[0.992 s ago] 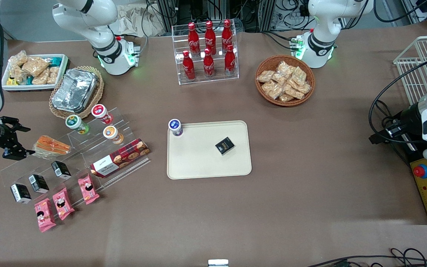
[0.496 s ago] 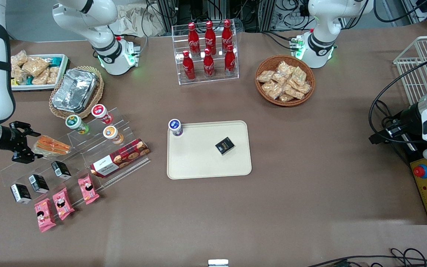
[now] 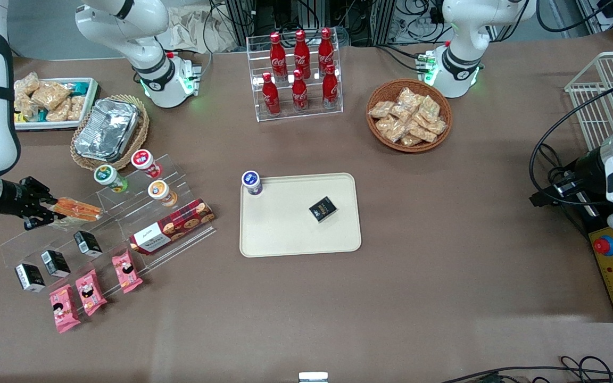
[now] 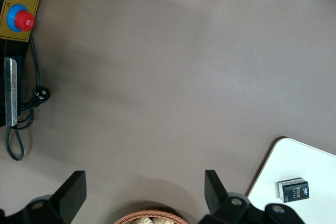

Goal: Place sandwich on tray
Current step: 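Lift the sandwich and carry it toward the cream tray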

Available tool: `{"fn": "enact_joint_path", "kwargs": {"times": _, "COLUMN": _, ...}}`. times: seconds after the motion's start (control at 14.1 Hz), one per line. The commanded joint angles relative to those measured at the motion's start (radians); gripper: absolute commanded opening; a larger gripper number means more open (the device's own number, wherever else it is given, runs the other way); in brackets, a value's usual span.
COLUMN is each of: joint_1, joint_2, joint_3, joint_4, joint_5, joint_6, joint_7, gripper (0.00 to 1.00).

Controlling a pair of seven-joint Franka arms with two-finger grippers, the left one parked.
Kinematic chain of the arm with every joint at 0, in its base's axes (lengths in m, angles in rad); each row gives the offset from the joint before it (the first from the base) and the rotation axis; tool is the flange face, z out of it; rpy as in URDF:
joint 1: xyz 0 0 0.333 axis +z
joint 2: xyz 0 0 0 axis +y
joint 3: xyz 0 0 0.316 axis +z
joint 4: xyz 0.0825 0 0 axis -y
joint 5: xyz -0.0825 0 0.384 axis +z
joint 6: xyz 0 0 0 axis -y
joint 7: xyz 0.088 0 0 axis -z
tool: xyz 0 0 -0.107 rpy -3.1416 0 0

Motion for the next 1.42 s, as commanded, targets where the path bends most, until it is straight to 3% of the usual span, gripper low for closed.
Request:
{"fn": "enact_joint_path", "kwargs": {"times": 0.0, "joint_1": -0.007, "joint_2": -0.021, "joint_3": 0.001, "joint_4": 0.028, "joint_5": 0.025, "joint_6": -0.024, "joint_7": -0.113, "gripper": 0.06}}
{"fn": "enact_joint_path", "kwargs": {"times": 0.43, "joint_1": -0.008, "joint_2": -0.018, "joint_3": 0.008, "joint_4": 0.173, "joint_5": 0.042, "joint_6": -0.154, "joint_7": -0.398, "gripper": 0.08}}
{"fn": "enact_joint_path", "kwargs": {"times": 0.57, "joint_1": -0.004, "joint_2": -0.004, "joint_3": 0.011, "joint_4": 0.255, "joint_5": 0.100, "joint_6": -0.244, "joint_7": -0.432, "gripper": 0.08}}
{"fn": "enact_joint_path", "kwargs": {"times": 0.85, "joint_1": 0.071, "joint_2": -0.009, "joint_3": 0.034, "joint_4": 0.345, "joint_5": 0.099, "joint_6": -0.312, "joint_7": -0.495, "gripper": 0.08}}
{"fn": "enact_joint_path", "kwargs": {"times": 1.2, "joint_1": 0.244, "joint_2": 0.002, "joint_3": 0.036, "joint_4": 0.430, "joint_5": 0.047, "joint_6": -0.399, "joint_7": -0.662, "gripper": 0.05}}
{"fn": "enact_joint_path", "kwargs": {"times": 1.35, "joint_1": 0.370, "joint_2": -0.007, "joint_3": 0.034, "joint_4": 0.430, "joint_5": -0.046, "joint_6": -0.401, "joint_7": -0.754, "gripper": 0.05}}
